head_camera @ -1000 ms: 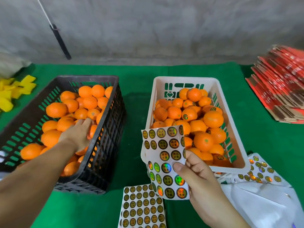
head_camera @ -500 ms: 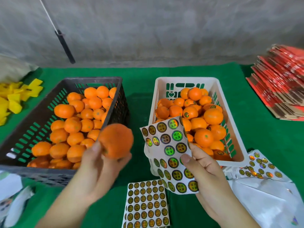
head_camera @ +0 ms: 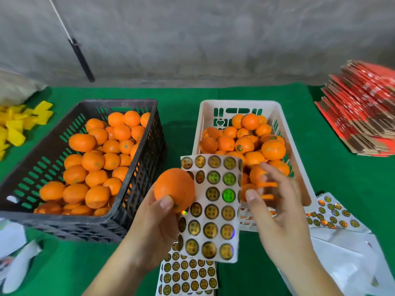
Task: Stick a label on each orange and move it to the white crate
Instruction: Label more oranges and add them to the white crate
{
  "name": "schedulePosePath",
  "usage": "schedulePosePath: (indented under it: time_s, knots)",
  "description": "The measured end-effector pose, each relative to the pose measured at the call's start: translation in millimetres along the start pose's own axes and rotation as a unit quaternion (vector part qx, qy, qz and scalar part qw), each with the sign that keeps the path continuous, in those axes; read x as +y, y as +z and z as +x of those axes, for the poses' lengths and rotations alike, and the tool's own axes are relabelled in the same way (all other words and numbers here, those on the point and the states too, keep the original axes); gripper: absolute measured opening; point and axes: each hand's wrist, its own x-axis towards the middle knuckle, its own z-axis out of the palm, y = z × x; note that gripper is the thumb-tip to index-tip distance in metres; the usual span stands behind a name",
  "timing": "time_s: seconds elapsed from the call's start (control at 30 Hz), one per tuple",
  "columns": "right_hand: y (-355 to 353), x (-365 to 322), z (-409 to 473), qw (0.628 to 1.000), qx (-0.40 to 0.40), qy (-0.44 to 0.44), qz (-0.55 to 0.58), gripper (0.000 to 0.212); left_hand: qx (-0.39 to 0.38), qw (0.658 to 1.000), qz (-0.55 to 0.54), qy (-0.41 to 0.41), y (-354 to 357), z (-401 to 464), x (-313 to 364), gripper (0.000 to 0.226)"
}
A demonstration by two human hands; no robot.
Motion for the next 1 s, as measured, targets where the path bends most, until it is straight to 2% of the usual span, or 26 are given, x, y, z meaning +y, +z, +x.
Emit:
schedulePosePath:
  time_s: [0.03, 0.07, 0.1, 0.13, 0.17, 0.3, 0.43, 0.57, 0.73, 0.83, 1.0]
  knots:
    - [0, -4, 3, 0.994, 0.040, -0.047, -0.086, 0.033, -0.040, 0.995, -0.041, 0.085, -8, -6, -8, 0.050]
    - [0, -7, 4, 0.980, 0.046, -0.133, -0.140, 0.032, -0.083, 0.988, 0.009, 0.129, -15, -7, -17, 0.077]
    - [0, -10, 5, 0.966, 0.039, -0.191, -0.168, 0.032, -0.106, 0.985, 0.030, 0.131, -13, -9, -14, 0.086]
    - [2, -14, 5, 0.954, 0.020, -0.234, -0.187, 0.031, -0.104, 0.976, 0.068, 0.180, -20, -13, -20, 0.088]
    - [4, -17, 6, 0.946, 0.002, -0.257, -0.197, 0.031, -0.104, 0.970, 0.107, 0.191, -16, -17, -16, 0.090]
    - [3, -22, 16, 0.945, -0.062, -0.245, -0.206, 0.034, -0.106, 0.956, 0.165, 0.219, -6, -16, -10, 0.082]
    - [-7, -22, 25, 0.952, -0.102, -0.204, -0.202, 0.039, -0.129, 0.956, 0.135, 0.226, -8, -17, -9, 0.081]
    - [-6, -24, 28, 0.963, -0.093, -0.187, -0.171, 0.032, -0.168, 0.955, 0.101, 0.224, -15, -3, -23, 0.082]
    - [-8, -22, 27, 0.975, -0.098, -0.156, -0.127, 0.033, -0.259, 0.939, 0.058, 0.217, -20, 7, -31, 0.082]
    - [-6, -20, 24, 0.975, -0.081, -0.163, -0.124, 0.031, -0.241, 0.936, 0.073, 0.247, -13, 8, -34, 0.085]
    - [-1, -18, 18, 0.975, -0.013, -0.177, -0.135, 0.022, -0.184, 0.959, 0.074, 0.203, 3, -14, -20, 0.071]
